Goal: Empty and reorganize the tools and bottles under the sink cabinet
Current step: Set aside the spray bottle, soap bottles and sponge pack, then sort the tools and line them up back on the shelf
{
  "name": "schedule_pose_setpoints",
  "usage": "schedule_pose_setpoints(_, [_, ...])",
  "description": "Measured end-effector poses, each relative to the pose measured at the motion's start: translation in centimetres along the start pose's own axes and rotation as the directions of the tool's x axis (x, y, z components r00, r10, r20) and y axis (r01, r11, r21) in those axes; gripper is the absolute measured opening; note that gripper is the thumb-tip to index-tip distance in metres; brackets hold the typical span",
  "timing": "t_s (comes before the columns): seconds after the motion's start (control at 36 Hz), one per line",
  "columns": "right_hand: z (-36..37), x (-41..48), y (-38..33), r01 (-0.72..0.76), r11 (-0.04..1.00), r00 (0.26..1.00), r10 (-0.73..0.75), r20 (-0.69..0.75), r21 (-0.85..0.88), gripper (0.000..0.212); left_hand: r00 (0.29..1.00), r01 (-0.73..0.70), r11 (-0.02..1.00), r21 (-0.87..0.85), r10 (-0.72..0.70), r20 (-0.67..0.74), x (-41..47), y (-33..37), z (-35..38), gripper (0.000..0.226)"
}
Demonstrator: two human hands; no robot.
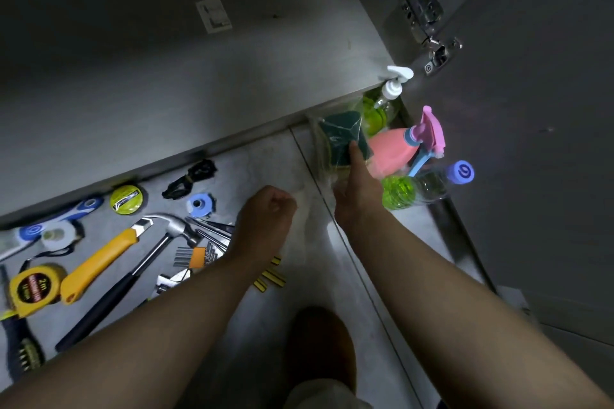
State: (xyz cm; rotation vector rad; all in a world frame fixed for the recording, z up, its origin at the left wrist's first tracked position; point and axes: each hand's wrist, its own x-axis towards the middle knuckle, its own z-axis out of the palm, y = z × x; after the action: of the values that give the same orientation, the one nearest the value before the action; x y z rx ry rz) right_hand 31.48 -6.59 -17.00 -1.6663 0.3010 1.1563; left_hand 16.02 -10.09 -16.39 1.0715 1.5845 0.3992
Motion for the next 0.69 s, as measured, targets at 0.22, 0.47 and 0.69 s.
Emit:
schedule_pose_setpoints(0.22, [-0.6,0.0,0.1,0.015,0.995,1.000,-0.014,0.008,-0.102,0.057,0.991,-0.136,0.986,0.096,0.135,0.017,-1.3,-2.6,-2.7,0.006])
schedule_pose_setpoints(0.47, [0.4,-0.2,-1.1,0.005,0.986,0.997,0.008,0.078,-0.165,0.060,0.947,-0.320,0.879,0.354,0.278,0.163,-2.0,-3.8,-9.8,0.015])
schedule_pose_setpoints(0.69, [-2.8,-5.4,1.4,-0.201,0.953,0.979,0.201,-0.022,-0.225,0.085,0.919,-0.329,0.766,0.552,0.125,0.375,-6.0,-2.7,-17.4,0.011])
